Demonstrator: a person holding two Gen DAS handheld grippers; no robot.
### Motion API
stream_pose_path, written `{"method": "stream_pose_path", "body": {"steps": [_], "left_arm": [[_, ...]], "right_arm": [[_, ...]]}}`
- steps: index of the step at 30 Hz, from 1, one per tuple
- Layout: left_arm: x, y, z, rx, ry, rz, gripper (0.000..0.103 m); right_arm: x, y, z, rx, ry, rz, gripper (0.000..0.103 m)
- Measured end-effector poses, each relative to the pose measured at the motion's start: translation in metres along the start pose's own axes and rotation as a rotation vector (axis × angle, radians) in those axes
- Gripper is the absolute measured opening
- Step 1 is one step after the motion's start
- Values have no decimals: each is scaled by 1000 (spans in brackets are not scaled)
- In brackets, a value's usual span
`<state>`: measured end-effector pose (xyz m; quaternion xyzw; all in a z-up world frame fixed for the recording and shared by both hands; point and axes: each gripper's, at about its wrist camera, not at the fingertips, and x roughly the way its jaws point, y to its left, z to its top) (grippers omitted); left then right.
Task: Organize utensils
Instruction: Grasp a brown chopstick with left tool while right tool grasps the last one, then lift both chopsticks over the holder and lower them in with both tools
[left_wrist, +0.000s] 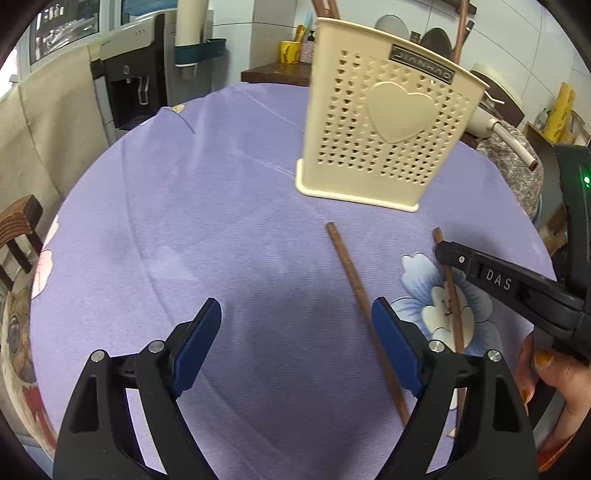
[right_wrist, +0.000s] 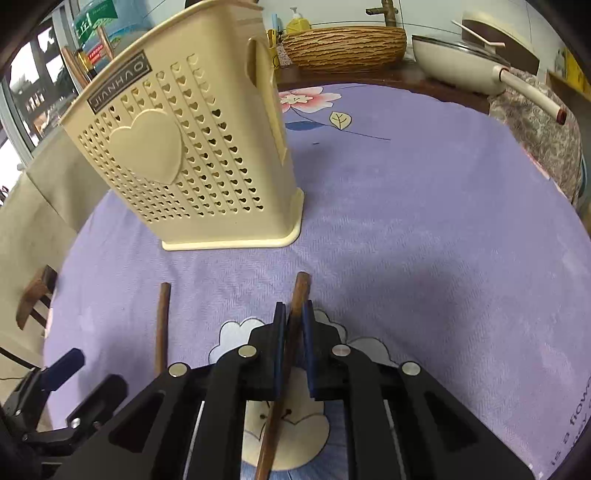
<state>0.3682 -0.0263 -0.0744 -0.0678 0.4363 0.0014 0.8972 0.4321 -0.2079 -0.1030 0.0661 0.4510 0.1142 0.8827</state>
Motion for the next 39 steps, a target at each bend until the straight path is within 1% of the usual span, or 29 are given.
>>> {"method": "stream_pose_path", "body": {"steps": [1,3,4,6,8,10,12,13,15,17,22,26,28,33,39], "left_arm": [[2,-4,1,4,6,-8,78],[7,-15,5,27,23,-23,70],[10,-20,6,40,27,-25,68],[18,-30,9,63,44,-15,57],[28,-36,13,69,60,-8,49],[34,-41,16,77,52,21,42],[37,-45,19,86,47,35,30],[39,-47,19,87,44,41,27],[41,-47,22,82,42,44,16],[42,-46,25,73,42,45,11],[46,-47,29,71,40,41,11],[45,-43,32,36,56,-7,8],[37,-41,33,34,29,-16,7],[5,-35,39,17,-34,-66,7],[-56,-21,44,9,-143,-140,7]], "right_arm": [[-4,-2,0,-1,-7,3,9],[-16,-4,-1,-5,-29,5,9],[-21,-6,-2,-2,-40,10,9],[-30,-7,-3,7,-58,31,9],[-41,-6,-5,2,-84,51,9],[-47,-4,-7,-15,-103,47,9],[-53,-3,-8,-22,-114,54,9],[-54,-3,-8,-20,-119,65,9],[-55,-6,-7,-15,-124,75,9],[-56,-6,-7,-11,-125,85,8],[-61,-7,-10,-12,-133,96,8],[-66,-9,-10,-7,-144,102,8],[-69,-11,-10,-3,-149,119,8],[-78,-10,-9,-11,-166,151,8],[-101,-10,-7,-11,-193,216,8]]}}
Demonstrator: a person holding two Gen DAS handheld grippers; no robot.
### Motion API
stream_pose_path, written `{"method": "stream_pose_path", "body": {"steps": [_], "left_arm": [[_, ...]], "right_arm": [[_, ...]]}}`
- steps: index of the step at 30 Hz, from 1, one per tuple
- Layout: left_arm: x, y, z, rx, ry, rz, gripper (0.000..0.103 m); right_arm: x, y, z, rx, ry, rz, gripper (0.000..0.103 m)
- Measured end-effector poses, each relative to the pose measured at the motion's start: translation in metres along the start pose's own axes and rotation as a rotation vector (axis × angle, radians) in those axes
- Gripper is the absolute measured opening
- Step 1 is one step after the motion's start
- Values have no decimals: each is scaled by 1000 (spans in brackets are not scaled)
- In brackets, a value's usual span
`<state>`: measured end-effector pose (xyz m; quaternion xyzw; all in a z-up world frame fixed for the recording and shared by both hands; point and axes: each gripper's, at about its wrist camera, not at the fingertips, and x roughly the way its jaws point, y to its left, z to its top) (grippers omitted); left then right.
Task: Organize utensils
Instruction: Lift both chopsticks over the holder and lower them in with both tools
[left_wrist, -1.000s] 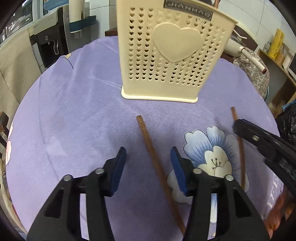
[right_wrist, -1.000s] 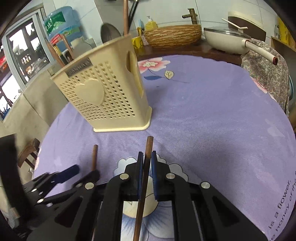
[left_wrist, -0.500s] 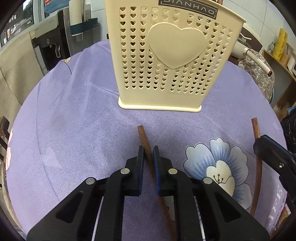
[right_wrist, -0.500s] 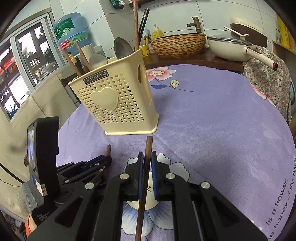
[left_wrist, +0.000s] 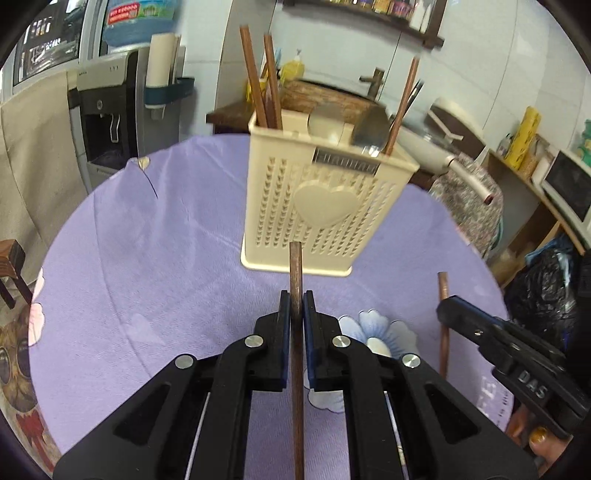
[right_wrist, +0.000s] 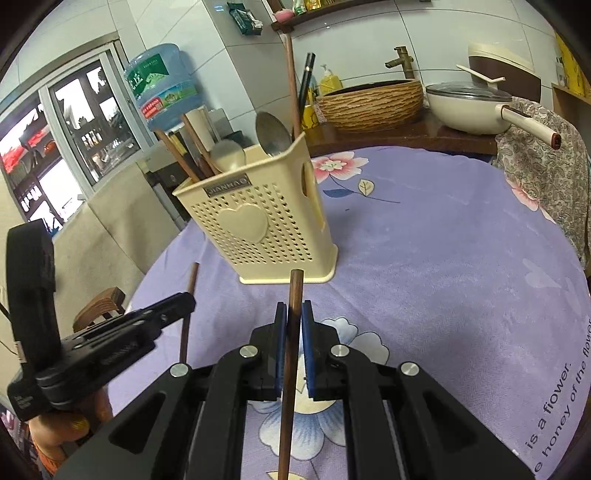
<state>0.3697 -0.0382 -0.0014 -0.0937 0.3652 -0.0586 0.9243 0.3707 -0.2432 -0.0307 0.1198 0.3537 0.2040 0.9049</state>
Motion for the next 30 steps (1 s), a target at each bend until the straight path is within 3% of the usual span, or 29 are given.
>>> {"method": "stream_pose_path", "body": {"steps": [5,15,30], "left_arm": [[-43,1,4,4,-76,-36,7],[-95,2,4,35,-139,-103,7],[-112,0,19,56,-187,-113,7]], "right_arm": [[-29,12,7,-36,-53,35,8],[-85,30,21,-125,-139,91,8],[-92,50,33,-209,-164,78,8]]}}
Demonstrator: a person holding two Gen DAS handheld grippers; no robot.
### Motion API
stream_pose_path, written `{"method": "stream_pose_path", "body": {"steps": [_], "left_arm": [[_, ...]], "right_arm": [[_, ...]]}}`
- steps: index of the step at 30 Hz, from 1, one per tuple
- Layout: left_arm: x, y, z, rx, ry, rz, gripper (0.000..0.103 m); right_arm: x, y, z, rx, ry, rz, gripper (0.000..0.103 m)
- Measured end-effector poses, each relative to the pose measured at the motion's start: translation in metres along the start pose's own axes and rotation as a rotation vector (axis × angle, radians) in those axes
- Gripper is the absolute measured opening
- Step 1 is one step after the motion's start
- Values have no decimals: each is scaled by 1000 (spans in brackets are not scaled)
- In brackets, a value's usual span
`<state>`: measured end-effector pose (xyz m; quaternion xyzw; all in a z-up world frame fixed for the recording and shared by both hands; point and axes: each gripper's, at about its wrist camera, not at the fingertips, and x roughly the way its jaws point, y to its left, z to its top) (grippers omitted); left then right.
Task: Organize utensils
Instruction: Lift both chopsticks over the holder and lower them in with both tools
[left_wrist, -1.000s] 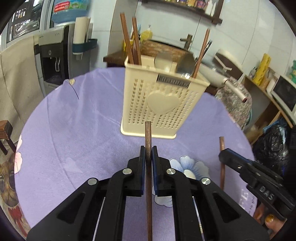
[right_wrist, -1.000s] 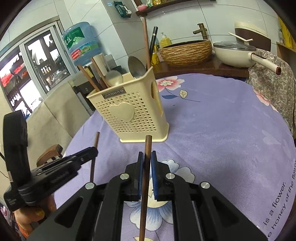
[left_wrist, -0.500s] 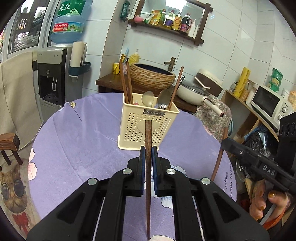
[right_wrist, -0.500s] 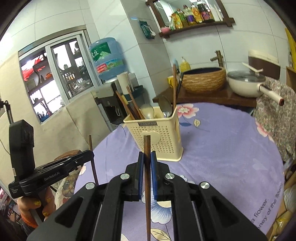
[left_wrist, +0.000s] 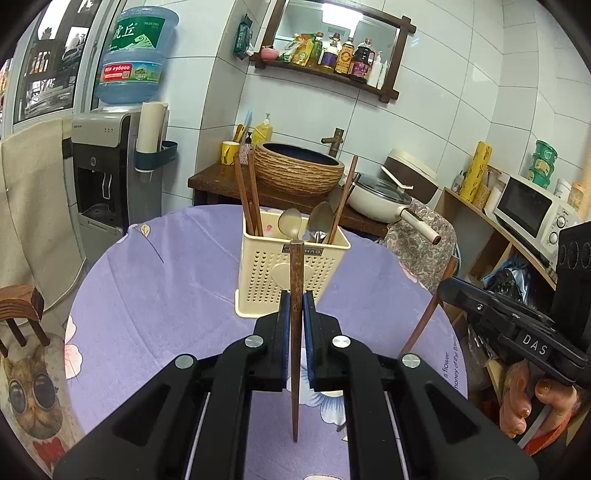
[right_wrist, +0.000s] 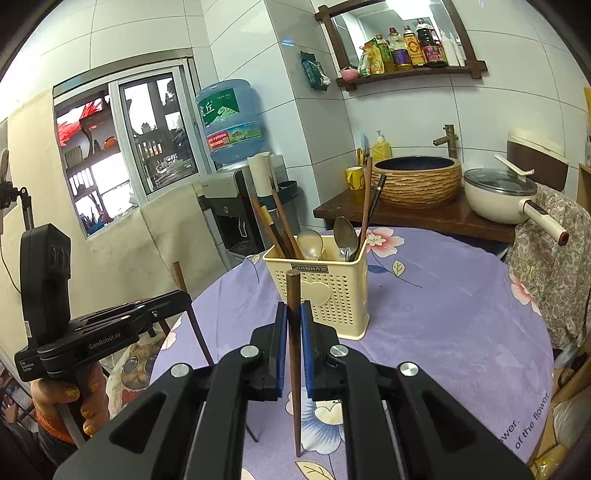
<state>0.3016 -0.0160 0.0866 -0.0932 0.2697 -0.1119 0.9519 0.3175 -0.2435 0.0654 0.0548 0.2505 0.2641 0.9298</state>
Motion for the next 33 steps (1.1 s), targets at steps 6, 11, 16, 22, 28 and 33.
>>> {"method": "stream_pose_path", "body": {"steps": [6,11,16,22,28,33], "left_arm": [[2,2,14,8,-19,5,7],[8,4,37,9,-24,-3,7],[6,6,74,24,-58,0,7],[-11,-2,139,38,-146,-4,7],[-5,-9,197,33,-200,33,7],[30,-6,209,40,-183,92,7]], "right_arm": [[6,6,12,-35,5,0,8],[12,6,34,-47,4,10,8],[11,5,70,-63,-7,15,8],[-1,11,141,-71,-81,20,8],[4,16,193,-106,-148,-40,8],[29,8,197,-122,-162,-95,8]]}}
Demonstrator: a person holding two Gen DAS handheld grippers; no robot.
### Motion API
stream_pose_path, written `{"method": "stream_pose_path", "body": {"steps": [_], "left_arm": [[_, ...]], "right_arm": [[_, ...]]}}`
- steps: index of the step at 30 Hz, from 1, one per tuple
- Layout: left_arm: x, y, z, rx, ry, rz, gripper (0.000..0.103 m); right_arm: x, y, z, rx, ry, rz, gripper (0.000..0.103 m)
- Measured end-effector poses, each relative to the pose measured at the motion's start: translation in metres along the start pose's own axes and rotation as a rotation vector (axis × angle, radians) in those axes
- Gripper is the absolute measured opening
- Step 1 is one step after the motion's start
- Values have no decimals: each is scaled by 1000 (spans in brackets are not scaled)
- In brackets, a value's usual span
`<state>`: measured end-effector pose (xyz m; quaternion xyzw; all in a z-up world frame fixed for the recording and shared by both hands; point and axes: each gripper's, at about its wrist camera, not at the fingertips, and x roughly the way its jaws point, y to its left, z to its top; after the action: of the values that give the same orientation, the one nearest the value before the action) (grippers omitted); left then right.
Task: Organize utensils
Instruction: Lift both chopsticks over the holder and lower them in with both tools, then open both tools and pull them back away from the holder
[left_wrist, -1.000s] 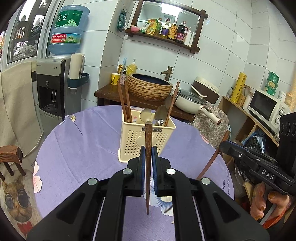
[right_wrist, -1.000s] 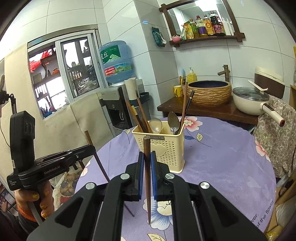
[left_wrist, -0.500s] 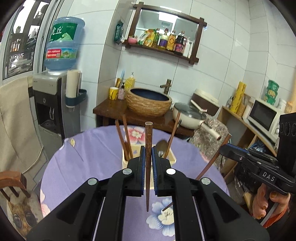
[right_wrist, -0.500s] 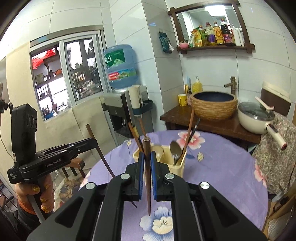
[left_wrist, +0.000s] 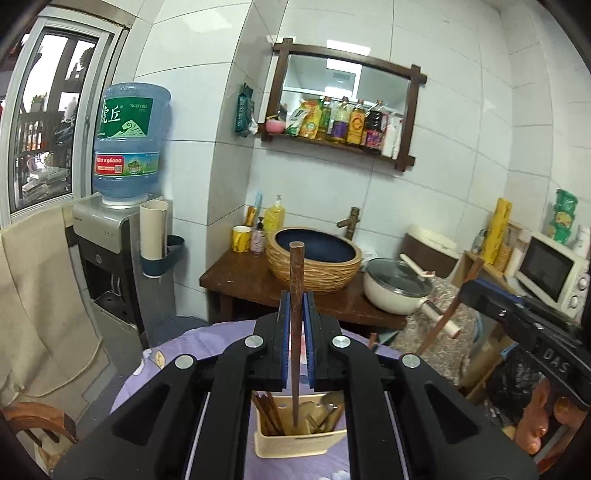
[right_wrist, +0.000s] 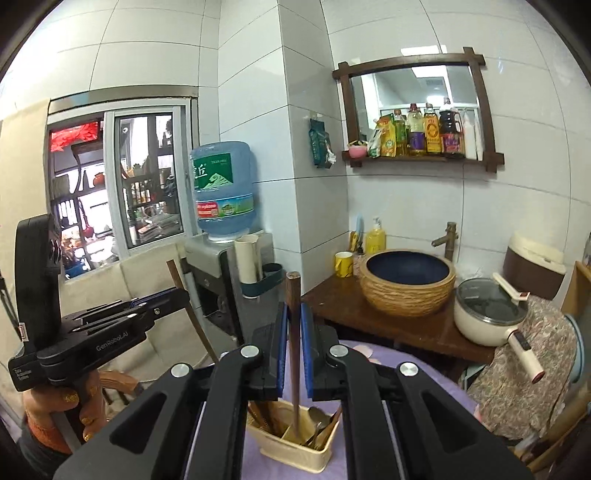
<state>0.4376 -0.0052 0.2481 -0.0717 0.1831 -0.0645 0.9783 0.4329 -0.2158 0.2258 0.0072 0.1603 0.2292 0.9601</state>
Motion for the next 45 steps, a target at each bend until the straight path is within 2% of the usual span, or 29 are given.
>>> {"method": "stream_pose_path", "body": {"steps": [8,12,20,21,22,23,24,25,26,27,30,32,37,41,45], "left_arm": [[66,16,-54,-45,150,13,7],[86,16,-83,-49,210,7,7],[99,19,-112,-44,235,40,7],[98,21,-112,-54,233,45,7],[97,22,-111,-55,232,46,8],[93,21,-111,-47,224,48,10],[89,21,-110,-39,215,49,20],[81,20,-110,-29,197,48,30],[70,19,-111,-27,172,44,60],[56,20,-113,-28,131,37,82],[12,24,-134,1,23,76,91],[-11,28,-155,22,-6,99,97],[-61,32,-222,29,40,112,97],[-120,32,-280,-12,-3,137,97],[-169,34,-333,-84,0,104,97]], "right_arm": [[59,-23,-62,64,120,-9,8],[76,-28,-91,88,171,-11,8],[83,-33,-110,113,174,-9,8],[81,-34,-111,111,167,-8,12],[78,-34,-112,111,157,-8,30],[73,-35,-113,117,134,-15,41],[65,-34,-114,121,109,-25,56],[60,-34,-115,116,99,-34,58],[52,-31,-119,102,93,-48,58],[43,-27,-124,92,84,-59,58],[15,-13,-150,64,74,-73,72],[-3,-3,-172,46,69,-83,78],[-56,29,-244,43,57,-119,89],[-106,48,-300,113,36,-179,95],[-154,79,-340,41,15,-246,97]]}}
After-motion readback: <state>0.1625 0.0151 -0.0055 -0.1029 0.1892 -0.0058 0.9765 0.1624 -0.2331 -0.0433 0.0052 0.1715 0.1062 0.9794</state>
